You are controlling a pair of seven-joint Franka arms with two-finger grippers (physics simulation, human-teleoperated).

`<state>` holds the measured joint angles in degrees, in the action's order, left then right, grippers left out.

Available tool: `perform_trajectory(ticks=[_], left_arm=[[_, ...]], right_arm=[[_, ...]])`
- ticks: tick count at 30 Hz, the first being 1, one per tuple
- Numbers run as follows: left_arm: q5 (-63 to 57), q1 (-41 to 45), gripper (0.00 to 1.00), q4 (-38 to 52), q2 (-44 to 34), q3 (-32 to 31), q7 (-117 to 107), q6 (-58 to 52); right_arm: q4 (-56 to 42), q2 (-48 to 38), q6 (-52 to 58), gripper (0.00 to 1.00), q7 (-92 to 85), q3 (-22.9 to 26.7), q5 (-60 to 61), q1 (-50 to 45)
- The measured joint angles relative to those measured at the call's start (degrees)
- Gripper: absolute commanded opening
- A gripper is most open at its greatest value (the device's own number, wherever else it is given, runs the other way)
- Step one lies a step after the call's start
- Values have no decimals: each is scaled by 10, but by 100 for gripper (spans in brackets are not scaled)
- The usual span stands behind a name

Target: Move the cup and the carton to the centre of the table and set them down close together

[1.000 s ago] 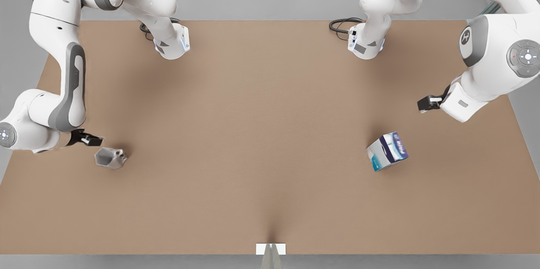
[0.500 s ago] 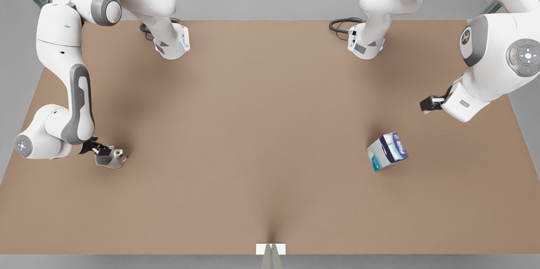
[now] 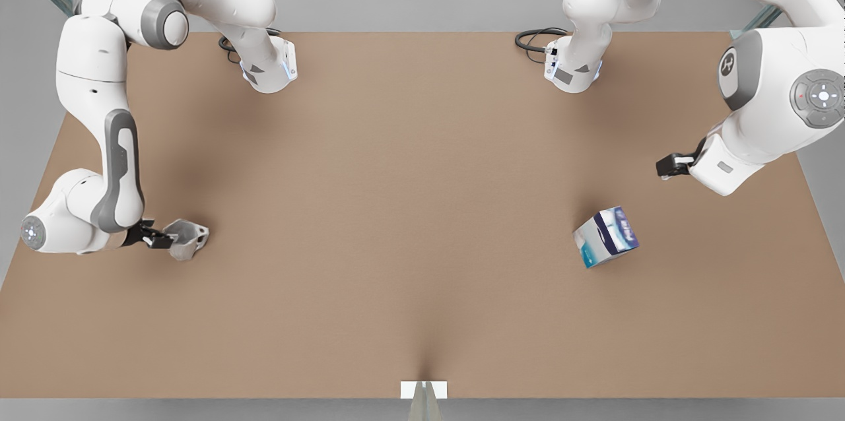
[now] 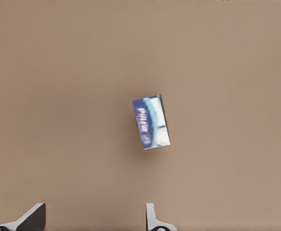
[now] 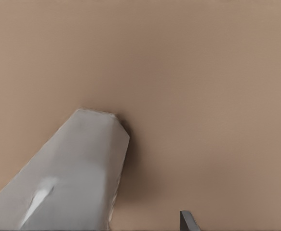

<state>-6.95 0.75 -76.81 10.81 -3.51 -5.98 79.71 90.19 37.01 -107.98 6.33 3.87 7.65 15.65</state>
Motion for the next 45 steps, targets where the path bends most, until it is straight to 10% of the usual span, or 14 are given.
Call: perform_trajectory(ticks=[4,6,10,29,33,35,38,44,45], left_arm=[[0,1,100,1,8,0,0,2],[0,0,100,1,8,0,0,2],[0,-2,100,1,8,0,0,1],[3,-4,100,1,6,1,5,0],[3,-5,100,0,8,1,5,1],[3,-3,100,1,11,1,5,3],[3,-2,100,2,19,1,4,3],[7,55,100,36,88,-5,-121,55],[7,53,100,36,100,-4,-134,56]], right_arm=[[-49,39,2,95,0,0,1,-2],[-50,40,10,35,0,-1,1,-5],[-49,46,10,21,0,-12,-1,-4],[-89,23,70,21,-9,-94,4,-6],[-173,55,75,21,-6,-113,31,-166],[-261,108,70,21,7,-59,83,-293],[-325,192,19,21,52,154,313,-499],[-393,277,-84,21,128,228,423,-577],[-396,279,-89,34,128,229,423,-578]])
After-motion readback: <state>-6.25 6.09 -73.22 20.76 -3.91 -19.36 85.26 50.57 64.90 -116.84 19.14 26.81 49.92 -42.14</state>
